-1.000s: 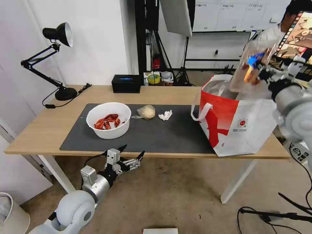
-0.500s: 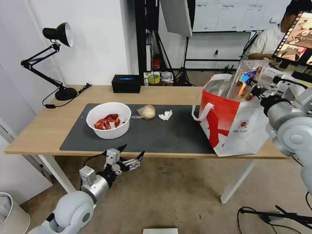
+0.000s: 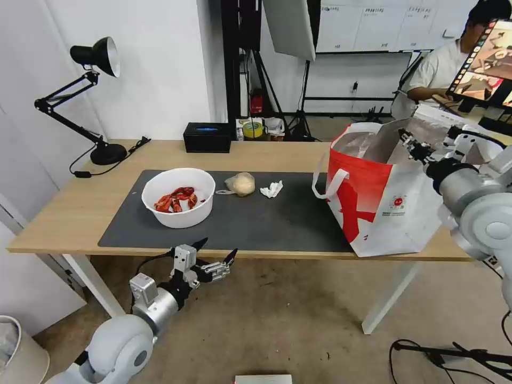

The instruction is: Pick up the trash from the table and place it into the takeout bag.

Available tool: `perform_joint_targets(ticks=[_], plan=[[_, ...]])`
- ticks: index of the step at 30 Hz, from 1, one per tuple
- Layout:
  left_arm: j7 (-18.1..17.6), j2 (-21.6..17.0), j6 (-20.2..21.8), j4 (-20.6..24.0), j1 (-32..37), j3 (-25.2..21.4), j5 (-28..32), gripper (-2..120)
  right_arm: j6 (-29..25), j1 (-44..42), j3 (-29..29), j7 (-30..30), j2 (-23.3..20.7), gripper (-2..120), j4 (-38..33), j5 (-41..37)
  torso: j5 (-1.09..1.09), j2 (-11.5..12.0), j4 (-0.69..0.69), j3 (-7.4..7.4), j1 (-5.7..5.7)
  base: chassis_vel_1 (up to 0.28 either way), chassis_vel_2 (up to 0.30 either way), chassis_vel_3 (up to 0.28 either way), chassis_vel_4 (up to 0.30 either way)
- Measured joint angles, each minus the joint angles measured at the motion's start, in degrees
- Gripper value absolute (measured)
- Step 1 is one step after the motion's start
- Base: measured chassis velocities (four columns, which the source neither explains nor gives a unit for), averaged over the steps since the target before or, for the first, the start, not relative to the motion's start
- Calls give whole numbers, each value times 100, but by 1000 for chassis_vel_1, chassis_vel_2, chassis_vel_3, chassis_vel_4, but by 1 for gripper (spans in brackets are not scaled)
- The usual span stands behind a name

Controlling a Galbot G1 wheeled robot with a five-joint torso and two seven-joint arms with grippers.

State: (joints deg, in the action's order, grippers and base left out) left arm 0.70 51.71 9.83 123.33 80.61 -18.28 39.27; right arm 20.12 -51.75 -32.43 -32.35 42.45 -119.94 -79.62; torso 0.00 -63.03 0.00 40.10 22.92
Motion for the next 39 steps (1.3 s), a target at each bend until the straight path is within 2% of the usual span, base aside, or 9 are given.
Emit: perform_joint_targets(ticks=[2,8,10,13,14,17,25,30,39], plan=[[0,-2,0,5,0,-13,3,100,0,2,0,28,-3,53,-11,1,0,0,0,0,0,0,0,0,0],[12,-34,-5,28,61,-170,104,100,-121,70,53,655,-51,80,-179,62,0,0,0,0,0,0,0,0,0],[13,-35,-8,28,64,-181,109,100,-129,71,61,713,-53,81,-194,68,0,0,0,0,0,0,0,0,0],[27,-59,-45,10,98,-275,141,100,-159,10,181,1538,-82,96,-423,325,-1,0,0,0,0,0,0,0,0],[27,-59,-45,10,98,-275,141,100,-159,10,181,1538,-82,96,-423,325,-1,0,0,0,0,0,0,0,0],[85,-76,-132,-36,178,-412,140,100,-160,-265,372,2453,-115,100,-713,1124,-2,0,-1,0,0,0,0,0,0],[157,-56,-345,-197,338,-675,-42,100,-415,-1032,629,3194,-84,100,-903,2458,-1,0,0,0,0,0,0,0,0],[208,-7,-581,-310,465,-811,-202,100,-789,-1529,737,3217,68,100,-888,2978,-1,1,0,0,0,0,0,0,0],[190,177,-882,-461,827,-1070,-325,100,-1949,-3042,764,3131,845,100,-682,4206,1,0,0,0,0,0,0,0,0]])
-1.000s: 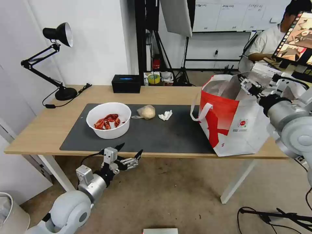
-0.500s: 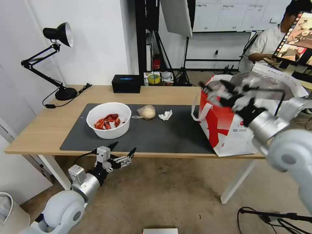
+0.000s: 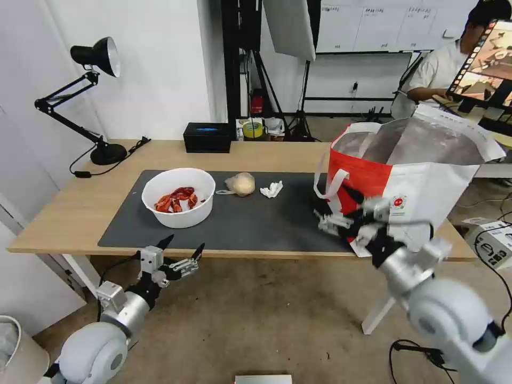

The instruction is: Pick up the trash from the table and place it into the takeout bag.

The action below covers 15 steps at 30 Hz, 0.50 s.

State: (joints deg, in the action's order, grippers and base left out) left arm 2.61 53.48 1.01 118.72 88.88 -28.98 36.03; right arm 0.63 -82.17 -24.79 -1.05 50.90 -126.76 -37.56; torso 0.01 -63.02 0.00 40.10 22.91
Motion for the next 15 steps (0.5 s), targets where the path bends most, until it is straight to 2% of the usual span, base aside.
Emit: perform_joint_targets(ticks=[3,15], plan=[[-13,92,-52,-17,103,-55,-37,100,-211,-366,55,-63,328,100,128,302,-1,0,0,0,0,0,0,0,0],[68,402,-232,-196,431,-105,-124,100,-469,-779,420,-86,896,100,682,704,-1,0,-1,0,0,0,0,0,0]])
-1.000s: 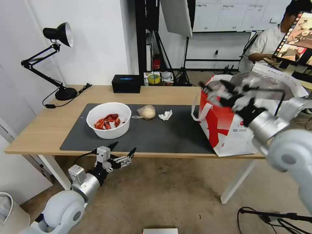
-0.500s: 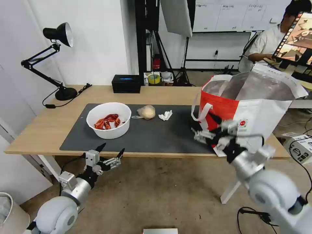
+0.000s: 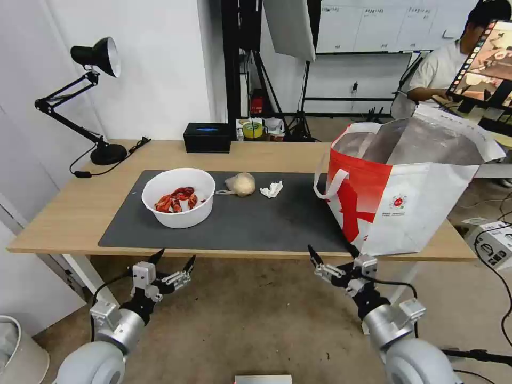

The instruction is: Pick up the trash from the table and place it into the takeout bag.

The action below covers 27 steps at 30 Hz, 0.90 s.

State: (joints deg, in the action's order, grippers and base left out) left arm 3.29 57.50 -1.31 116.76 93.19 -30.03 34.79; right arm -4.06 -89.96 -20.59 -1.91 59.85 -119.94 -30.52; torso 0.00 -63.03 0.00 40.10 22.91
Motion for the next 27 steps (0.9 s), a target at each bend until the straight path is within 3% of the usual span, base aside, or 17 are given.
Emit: perform_joint_targets(ticks=[18,27], plan=[[76,16,-11,-92,-54,33,25,100,31,126,151,-27,41,100,122,37,0,0,1,1,0,0,0,0,0],[73,-50,-4,-42,-54,-9,34,100,350,991,614,-147,-176,100,94,-220,0,0,0,1,0,0,0,0,0]])
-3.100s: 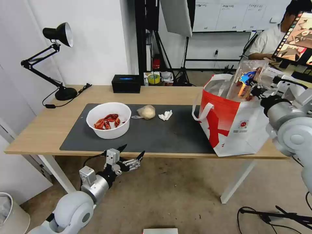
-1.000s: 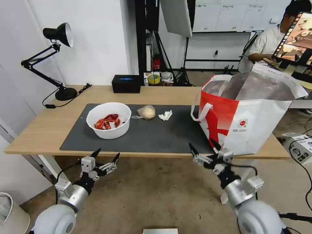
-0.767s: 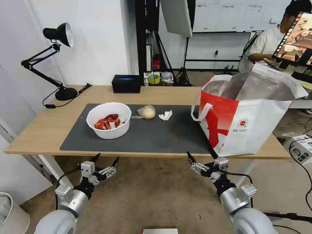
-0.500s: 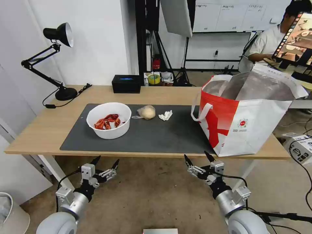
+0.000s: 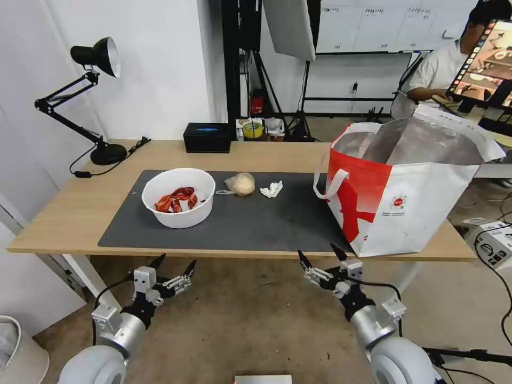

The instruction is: Pick up the trash from the table and place it into the takeout bag.

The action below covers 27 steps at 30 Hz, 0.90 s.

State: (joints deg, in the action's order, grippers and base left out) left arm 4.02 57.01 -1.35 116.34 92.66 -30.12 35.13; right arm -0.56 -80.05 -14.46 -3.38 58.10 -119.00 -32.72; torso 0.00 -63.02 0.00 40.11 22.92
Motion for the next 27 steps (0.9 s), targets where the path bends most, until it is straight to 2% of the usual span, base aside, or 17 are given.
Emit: perform_joint_targets(ticks=[14,18,24,27], plan=[[-10,79,15,24,18,18,-36,100,512,1483,924,-150,-188,100,484,-233,1,0,0,0,0,0,0,0,0],[-13,138,17,26,38,-3,-82,100,1187,2348,1391,-703,1,100,707,-207,0,0,0,0,0,0,0,0,0],[60,194,17,36,103,-42,-162,100,1606,3005,1793,-1204,292,100,1066,-181,0,0,0,0,0,0,0,0,0],[84,263,15,11,114,-51,-209,100,1892,3698,2231,-1911,678,100,1717,-211,-1,0,-1,0,0,0,0,0,0]])
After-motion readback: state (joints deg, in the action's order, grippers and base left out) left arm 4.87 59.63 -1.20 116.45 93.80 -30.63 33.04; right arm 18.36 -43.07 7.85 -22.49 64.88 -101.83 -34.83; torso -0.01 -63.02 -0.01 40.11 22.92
